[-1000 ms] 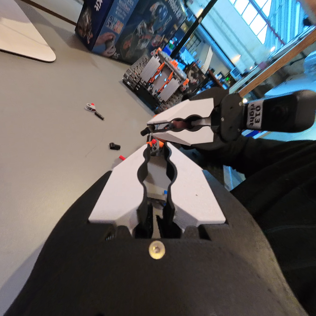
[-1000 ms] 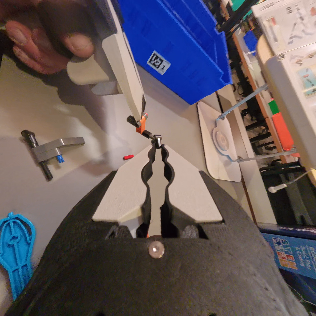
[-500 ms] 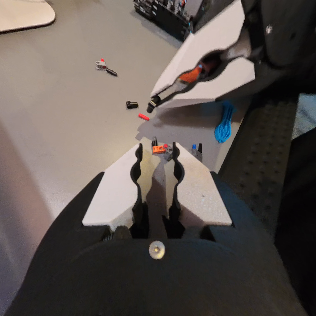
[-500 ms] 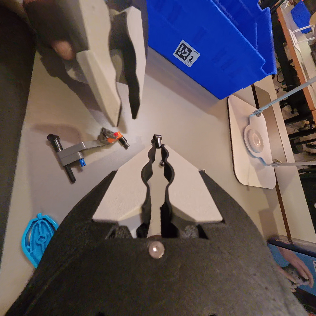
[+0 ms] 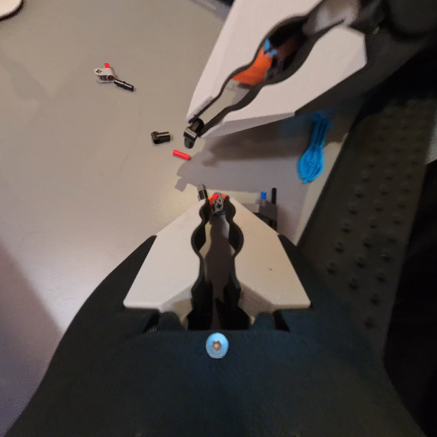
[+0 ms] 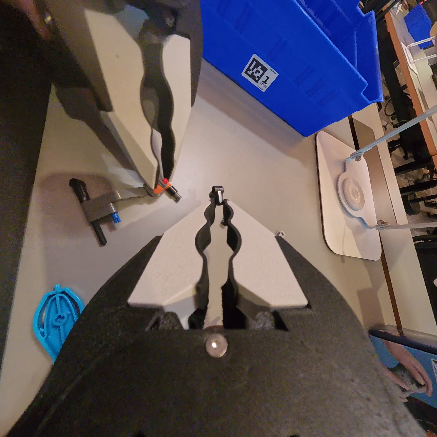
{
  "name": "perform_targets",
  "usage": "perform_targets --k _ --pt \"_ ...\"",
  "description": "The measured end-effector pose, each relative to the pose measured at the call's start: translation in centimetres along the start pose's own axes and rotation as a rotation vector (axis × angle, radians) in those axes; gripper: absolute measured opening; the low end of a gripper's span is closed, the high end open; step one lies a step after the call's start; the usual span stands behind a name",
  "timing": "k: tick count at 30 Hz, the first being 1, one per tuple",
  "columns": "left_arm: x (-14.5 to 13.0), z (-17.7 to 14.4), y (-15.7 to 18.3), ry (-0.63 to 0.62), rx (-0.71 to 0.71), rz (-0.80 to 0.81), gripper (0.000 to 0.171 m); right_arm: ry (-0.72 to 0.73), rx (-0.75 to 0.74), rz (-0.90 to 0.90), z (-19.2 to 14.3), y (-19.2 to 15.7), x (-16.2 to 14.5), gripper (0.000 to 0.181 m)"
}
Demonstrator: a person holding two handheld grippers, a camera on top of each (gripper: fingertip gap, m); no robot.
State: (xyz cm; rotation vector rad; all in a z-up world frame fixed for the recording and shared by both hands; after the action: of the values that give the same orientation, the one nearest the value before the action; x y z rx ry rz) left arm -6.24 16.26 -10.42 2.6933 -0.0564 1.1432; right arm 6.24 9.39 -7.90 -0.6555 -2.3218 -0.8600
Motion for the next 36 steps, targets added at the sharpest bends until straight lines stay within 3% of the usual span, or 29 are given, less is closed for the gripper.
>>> perform_targets --k 3,6,8,12,15,17,20,23,29,36 --pt "0.2 -0.8 -0.8 0.057 -0.24 -0.192 0.007 0.004 0.01 0.009 0.0 0.0 0.0 0.003" --pt "-0.6 -1.0 -3.1 0.016 -0.16 -0.281 0.008 0.007 0.026 0.022 0.0 0.1 0.0 0.003" --pt "-0.8 -1.2 -3.8 0.019 -0.091 -0.295 0.021 0.006 0.029 0.028 0.0 0.1 -0.1 0.003" --pt "-0.7 -2.2 -3.2 0.061 0.029 -0.172 0.034 0.005 0.031 0.037 0.0 0.3 -0.3 0.003" --pt "-0.3 -2.4 -1.0 0.051 0.094 0.047 0.038 0.003 0.036 0.039 0.2 0.3 -0.4 0.003" --pt "-0.4 -1.6 -0.1 -0.042 0.185 0.213 0.043 0.002 0.036 0.035 0.2 0.2 -0.3 0.003" --pt "-0.7 -0.6 0.1 -0.133 0.299 0.42 0.036 0.001 0.027 0.028 0.1 0.2 -0.3 0.003" --pt "-0.6 -0.2 0.3 -0.133 0.292 0.45 0.024 -0.001 0.014 0.017 -0.1 0.2 -0.2 0.003" --pt "-0.5 -0.2 -0.4 -0.096 0.276 0.324 0.019 0.003 0.024 0.016 0.0 0.0 -0.2 0.003" --pt "-0.3 -0.7 -1.3 0.054 -0.014 -0.082 0.016 0.002 0.043 0.029 0.2 -0.2 0.1 0.003"
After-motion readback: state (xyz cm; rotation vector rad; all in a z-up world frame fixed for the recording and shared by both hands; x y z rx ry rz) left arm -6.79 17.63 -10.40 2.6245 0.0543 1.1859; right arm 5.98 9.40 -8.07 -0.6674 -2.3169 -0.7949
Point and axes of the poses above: each gripper's, where its closed fingertips meet, z out along the fingers, x out of its top, y = z × x across the jaws, the point moved 9 cm from there along -z, back along the fingers, and after that the axes turned 4 degrees about x, right-handed, at the moved point
